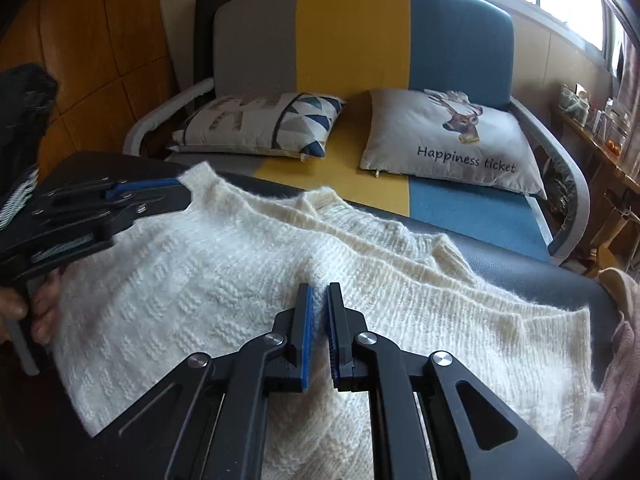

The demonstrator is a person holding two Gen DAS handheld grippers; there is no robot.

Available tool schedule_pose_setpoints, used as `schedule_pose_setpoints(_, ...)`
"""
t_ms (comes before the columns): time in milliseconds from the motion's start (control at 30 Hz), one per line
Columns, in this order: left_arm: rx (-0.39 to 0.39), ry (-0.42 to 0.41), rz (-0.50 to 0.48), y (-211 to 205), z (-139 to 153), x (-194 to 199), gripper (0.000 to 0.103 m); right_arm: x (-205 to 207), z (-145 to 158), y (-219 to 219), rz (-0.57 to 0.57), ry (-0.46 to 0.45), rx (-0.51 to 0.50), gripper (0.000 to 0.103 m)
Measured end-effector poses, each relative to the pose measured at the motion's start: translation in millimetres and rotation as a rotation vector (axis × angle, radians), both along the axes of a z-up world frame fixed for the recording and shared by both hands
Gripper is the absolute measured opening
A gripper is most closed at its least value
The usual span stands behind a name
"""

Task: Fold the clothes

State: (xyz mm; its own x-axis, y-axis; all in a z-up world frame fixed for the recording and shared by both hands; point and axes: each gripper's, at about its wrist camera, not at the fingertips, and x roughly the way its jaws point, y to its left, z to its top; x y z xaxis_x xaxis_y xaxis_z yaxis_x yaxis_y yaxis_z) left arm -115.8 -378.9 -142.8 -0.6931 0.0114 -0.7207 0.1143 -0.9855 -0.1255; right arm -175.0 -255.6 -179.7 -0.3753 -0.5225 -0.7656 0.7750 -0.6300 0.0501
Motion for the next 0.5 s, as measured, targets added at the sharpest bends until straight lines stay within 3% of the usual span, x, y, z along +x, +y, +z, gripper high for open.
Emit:
schedule_pose_setpoints(67,-0.056,-0.095,-0.012,8,-23,-17,0.012,0,-4,1,-0.009,0.001,-0.011,0.007)
schedule_pose_setpoints(200,0.002,-0.042,0.075,0,-11,-14,0.012,-3,6,14,-0.031,-0.040,-0.066,0.012)
schedule_pose_setpoints(300,-0.002,0.035,0.083,0,2,3,0.012,0,23,32,-0.030,-0.039,-0.118,0.013)
schedule_pose_setpoints(333,-0.015,0.033,0.086,0,-1,4,0.013,2,27,38,-0.031,-0.027,-0.127,0.013)
schedule_pose_setpoints(467,-0.015,-0.060,0.117,-10,-24,-3,0.015,-20,-5,54,-0.100,-0.089,-0.064,0.013)
schedule_pose_setpoints(500,0.009,-0.046,0.131,-14,-19,-1,0.016,-24,-7,62,-0.109,-0.103,-0.114,0.012)
